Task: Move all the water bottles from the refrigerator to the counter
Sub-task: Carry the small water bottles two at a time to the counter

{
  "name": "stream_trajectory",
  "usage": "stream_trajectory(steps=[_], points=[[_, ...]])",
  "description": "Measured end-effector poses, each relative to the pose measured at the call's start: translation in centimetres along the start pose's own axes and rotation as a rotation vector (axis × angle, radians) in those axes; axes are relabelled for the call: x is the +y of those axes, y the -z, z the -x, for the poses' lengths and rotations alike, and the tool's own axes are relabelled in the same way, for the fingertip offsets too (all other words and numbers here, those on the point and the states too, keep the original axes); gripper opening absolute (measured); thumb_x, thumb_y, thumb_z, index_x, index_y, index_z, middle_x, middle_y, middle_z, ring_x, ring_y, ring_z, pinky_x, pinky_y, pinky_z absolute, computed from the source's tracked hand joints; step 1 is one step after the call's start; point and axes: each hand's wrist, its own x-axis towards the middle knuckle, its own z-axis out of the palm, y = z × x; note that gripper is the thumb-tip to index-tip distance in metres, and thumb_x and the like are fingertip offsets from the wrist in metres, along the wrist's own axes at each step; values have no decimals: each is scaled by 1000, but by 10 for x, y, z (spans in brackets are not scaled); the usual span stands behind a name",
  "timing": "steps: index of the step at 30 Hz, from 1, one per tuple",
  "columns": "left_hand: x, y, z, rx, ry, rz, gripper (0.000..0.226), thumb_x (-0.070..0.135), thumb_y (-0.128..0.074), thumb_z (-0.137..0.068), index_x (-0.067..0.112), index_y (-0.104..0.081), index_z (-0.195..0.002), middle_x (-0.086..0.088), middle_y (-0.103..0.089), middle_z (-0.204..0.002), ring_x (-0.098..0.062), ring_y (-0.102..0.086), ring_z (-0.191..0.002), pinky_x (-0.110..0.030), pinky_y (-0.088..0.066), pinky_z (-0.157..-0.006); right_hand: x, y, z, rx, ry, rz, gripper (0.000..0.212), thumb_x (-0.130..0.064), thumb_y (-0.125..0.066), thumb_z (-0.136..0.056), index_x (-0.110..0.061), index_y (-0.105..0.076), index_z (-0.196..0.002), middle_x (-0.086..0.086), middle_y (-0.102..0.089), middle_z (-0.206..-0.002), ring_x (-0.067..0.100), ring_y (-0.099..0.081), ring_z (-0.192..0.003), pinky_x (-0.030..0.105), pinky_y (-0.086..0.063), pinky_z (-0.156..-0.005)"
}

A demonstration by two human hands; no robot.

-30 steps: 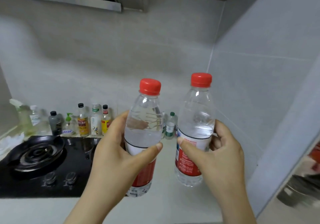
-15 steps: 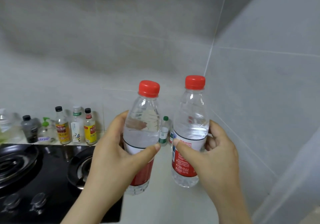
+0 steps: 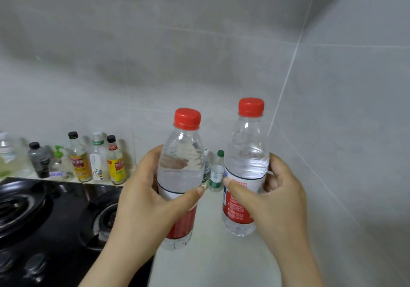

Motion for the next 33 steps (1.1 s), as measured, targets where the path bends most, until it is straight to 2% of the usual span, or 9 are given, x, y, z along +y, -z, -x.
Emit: stream_trajectory(steps=[3, 5, 10, 13, 16, 21, 24, 29, 33], points=[[-11, 0, -14, 7, 3, 4, 62, 15, -87, -60, 43, -58, -106, 25, -71, -96, 6, -67, -89, -8, -51, -72, 7, -8, -10, 7, 3, 3, 46, -15, -87, -61, -38, -66, -95, -11, -74, -90, 7, -71, -81, 34, -58, -75], [-17, 3, -26, -7, 0, 22, 61, 12, -85, -60, 43, -58, -106, 26, -70, -96, 6, -67, -88, -5, -48, -70, 9, -16, -17, 20, 3, 9, 47, -14, -87, -60, -39, -66, -94, -10, -74, -90, 7, -71, -81, 32, -58, -74], [-34, 10, -61, -69, -17, 77, 62, 8, -85, -62, 34, -60, -112, 19, -72, -98, 1, -69, -89, -11, -53, -76, 13, -36, -38, 48, -11, 52, 43, -13, -87, -61, -35, -66, -92, -14, -74, -87, 6, -71, -79, 28, -56, -71], [-47, 8, -81, -90, -12, 106, 63, 8, -88, -62, 36, -59, -110, 20, -72, -97, 2, -69, -87, -11, -52, -74, 20, -44, -48, 66, -32, 113, 38, -18, -87, -61, -32, -65, -88, -15, -73, -83, 5, -70, -75, 24, -55, -64], [-62, 0, -97, -100, 12, 138, 58, 19, -84, -57, 35, -60, -108, 17, -73, -96, -1, -70, -87, -16, -55, -76, 33, -47, -58, 72, -63, 153, 36, -20, -85, -60, -24, -64, -88, -8, -72, -79, 11, -70, -71, 24, -57, -60], [-84, -19, -120, -115, 54, 116, 58, 5, -86, -63, 33, -61, -107, 17, -73, -94, -2, -70, -85, -20, -57, -77, 60, -47, -83, 96, -126, 133, 56, -17, -87, -62, -29, -65, -112, -23, -71, -87, -4, -68, -78, 8, -50, -59], [-97, -32, -131, -100, 61, 91, 61, 14, -89, -58, 33, -61, -108, 18, -72, -94, 0, -69, -85, -15, -54, -75, 80, -47, -104, 84, -153, 126, 63, -17, -87, -63, -26, -63, -120, -16, -73, -91, -3, -69, -80, 11, -52, -61], [-117, -58, -152, -68, 101, 63, 61, 24, -83, -54, 34, -60, -109, 20, -71, -94, 2, -68, -84, -9, -50, -69, 113, -52, -138, 56, -180, 161, 50, -22, -86, -59, -31, -65, -103, -10, -73, -96, 3, -70, -81, 34, -58, -77], [-138, -77, -168, -81, 144, 6, 62, 11, -90, -59, 32, -60, -109, 23, -70, -92, 4, -67, -82, -5, -47, -67, 142, -56, -159, 38, -201, 148, 43, -19, -86, -58, -34, -66, -92, -15, -73, -86, 3, -69, -77, 36, -58, -73]])
